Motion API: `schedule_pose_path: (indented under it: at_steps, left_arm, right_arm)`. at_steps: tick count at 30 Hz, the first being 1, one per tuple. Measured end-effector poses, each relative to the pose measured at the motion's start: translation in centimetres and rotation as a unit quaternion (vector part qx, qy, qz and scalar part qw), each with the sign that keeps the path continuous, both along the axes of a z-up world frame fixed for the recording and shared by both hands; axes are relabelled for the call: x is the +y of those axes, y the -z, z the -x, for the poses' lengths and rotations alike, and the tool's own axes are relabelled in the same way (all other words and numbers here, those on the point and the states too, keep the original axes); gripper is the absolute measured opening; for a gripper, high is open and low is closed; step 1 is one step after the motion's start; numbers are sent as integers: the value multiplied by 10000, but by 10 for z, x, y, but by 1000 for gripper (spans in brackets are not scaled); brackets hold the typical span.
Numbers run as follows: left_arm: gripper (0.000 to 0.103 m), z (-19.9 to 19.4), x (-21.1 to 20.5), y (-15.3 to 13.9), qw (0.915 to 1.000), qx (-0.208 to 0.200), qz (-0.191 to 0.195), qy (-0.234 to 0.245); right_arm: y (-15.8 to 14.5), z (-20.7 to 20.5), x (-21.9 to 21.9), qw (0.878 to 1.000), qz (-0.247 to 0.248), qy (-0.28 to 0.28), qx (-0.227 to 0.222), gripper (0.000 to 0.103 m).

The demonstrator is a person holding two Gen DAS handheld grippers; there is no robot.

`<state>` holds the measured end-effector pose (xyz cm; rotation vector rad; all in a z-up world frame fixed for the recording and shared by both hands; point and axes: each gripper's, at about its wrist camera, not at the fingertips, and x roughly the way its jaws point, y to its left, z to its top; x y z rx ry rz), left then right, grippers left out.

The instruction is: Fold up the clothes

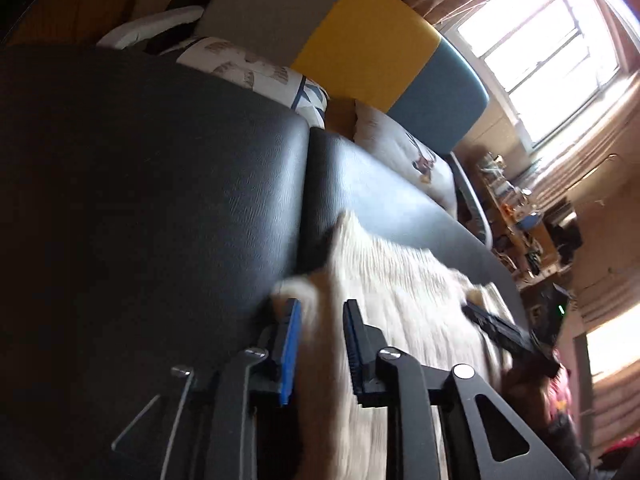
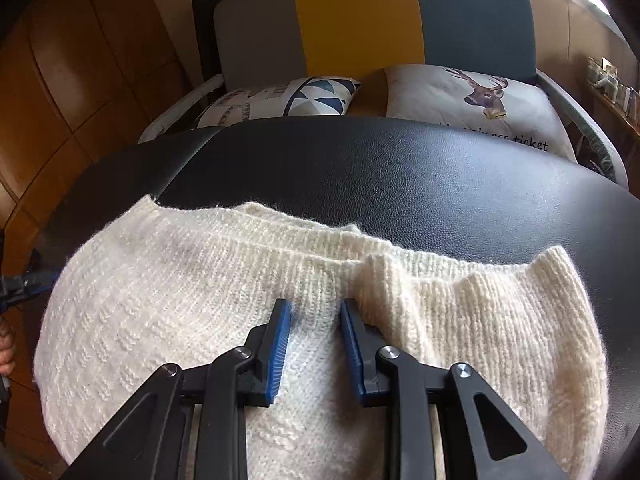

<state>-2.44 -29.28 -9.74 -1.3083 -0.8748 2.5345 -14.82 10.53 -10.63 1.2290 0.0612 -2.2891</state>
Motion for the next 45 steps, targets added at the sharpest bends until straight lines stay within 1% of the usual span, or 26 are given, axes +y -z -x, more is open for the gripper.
schedule_pose_path:
  at_steps: [3,6,9,11,12,13,14,15,16,17,19,21,23,24,25,28,29,30,32,33,36,38,40,42,45]
  left_arm:
    - [28,-28,0,10,9992,-97,-357,155]
    - [31,-47,11,21,9970,-193,-639,382]
    - [31,-58,22,26,9946,-224,-868,516]
    - [31,-61,22,26,9921,-184,-1105,556]
    - [30,-63,24,25,9927,-181,-1032,598]
    - [23,-66,26,22,9942,-188,-831,649]
    - [8,-68,29,20,9954,-194,-629,700]
    - [6,-71,31,18,9961,-201,-427,751]
    - [5,-73,34,16,9963,-207,-225,801]
    - [5,-74,35,15,9963,-235,-131,819]
    - [5,-74,37,16,9961,-317,-76,819]
    - [5,-74,39,17,9958,-400,-21,818]
    - [6,-74,41,17,9955,-482,34,817]
    - [7,-74,42,18,9953,-523,61,817]
    - [9,-76,42,18,9958,-526,17,748]
    - [9,-74,36,-5,9989,-248,-93,381]
    - [13,-69,41,-12,9990,-170,-95,390]
    - [16,-63,51,-16,9988,-108,-80,481]
    - [30,-50,71,-26,9978,16,-50,661]
    - [31,-43,81,-31,9971,78,-35,751]
    - [32,-24,111,-45,9944,264,11,1020]
    - [32,-4,148,-42,9892,224,153,1439]
    - [32,17,197,-43,9800,191,384,1942]
    - [32,24,240,-47,9672,236,614,2454]
    - [32,27,298,-50,9447,298,907,3136]
  right_arm:
    - [-13,-10,4,9999,116,31,69,26]
    - [-23,-28,9,9997,195,-19,144,28]
    - [-24,-44,12,9997,34,-56,214,28]
    - [-19,-51,17,9998,-51,-20,175,29]
    - [-15,-52,21,9999,-59,21,128,29]
    - [-11,-53,24,9999,-66,63,82,29]
    - [-7,-53,29,9999,-33,106,19,29]
    - [-3,-53,33,9999,50,147,-56,29]
    - [0,-54,36,9998,88,158,-95,28]
    - [0,-55,38,9998,69,146,-113,28]
    - [0,-61,40,9998,-26,139,-139,28]
    - [0,-67,39,9998,-153,76,-31,28]
    - [-1,-69,39,9999,-100,115,20,28]
    - [-5,-71,42,9999,32,110,3,30]
    - [-11,-75,50,9996,277,88,-38,30]
    - [-30,-85,75,9948,1002,42,-147,30]
    - [-37,-90,89,9924,1220,63,-171,31]
    - [-43,-93,106,9892,1444,68,-249,33]
    - [-48,-101,145,9821,1808,140,-502,37]
    - [-48,-106,166,9799,1885,196,-617,39]
    - [-39,-123,224,9730,2079,458,-894,41]
    - [-30,-130,251,9680,2195,584,-1065,41]
    - [-21,-134,265,9644,2305,534,-1183,41]
    - [-14,-135,269,9617,2420,341,-1244,41]
    - [-6,-127,263,9598,2496,14,-1288,41]
